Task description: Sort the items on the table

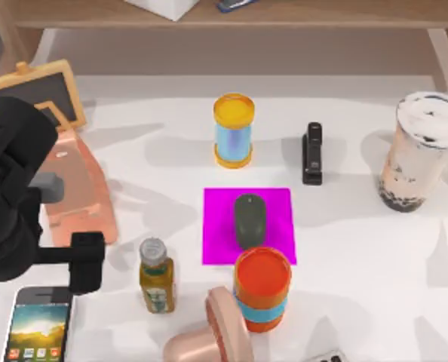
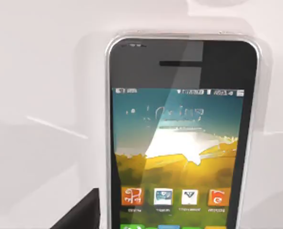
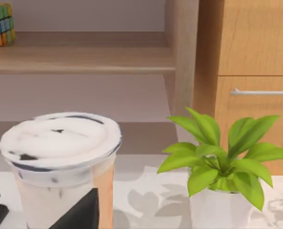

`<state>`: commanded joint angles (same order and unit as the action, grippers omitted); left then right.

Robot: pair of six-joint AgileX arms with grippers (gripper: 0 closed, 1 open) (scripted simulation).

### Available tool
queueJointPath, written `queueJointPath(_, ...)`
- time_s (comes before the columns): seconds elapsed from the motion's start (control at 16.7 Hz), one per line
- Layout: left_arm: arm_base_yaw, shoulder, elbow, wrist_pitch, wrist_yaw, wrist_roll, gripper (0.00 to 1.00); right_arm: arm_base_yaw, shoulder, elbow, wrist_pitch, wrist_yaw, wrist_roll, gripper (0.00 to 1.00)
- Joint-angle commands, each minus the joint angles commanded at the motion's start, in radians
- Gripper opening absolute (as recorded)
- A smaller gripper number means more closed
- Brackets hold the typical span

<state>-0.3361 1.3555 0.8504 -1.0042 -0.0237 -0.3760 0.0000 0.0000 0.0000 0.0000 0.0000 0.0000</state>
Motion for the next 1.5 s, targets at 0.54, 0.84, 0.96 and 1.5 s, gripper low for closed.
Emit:
queueJointPath(0.54,0.010,-0.065,-0.127,0.010,0.007,0.034,1.00,0.000,0.000,0.000,0.000,0.000,0.000,1.00)
queueJointPath(0.84,0.015,-0.016,-0.184,0.120,0.007,0.037,1.00,0.000,0.000,0.000,0.000,0.000,0.000,1.00)
queueJointPath(0.96,0.018,0.025,-0.229,0.208,0.007,0.040,1.00,0.000,0.000,0.000,0.000,0.000,0.000,1.00)
queueJointPath(1.5,0.023,0.103,-0.315,0.371,0.007,0.047,1.00,0.000,0.000,0.000,0.000,0.000,0.000,1.00)
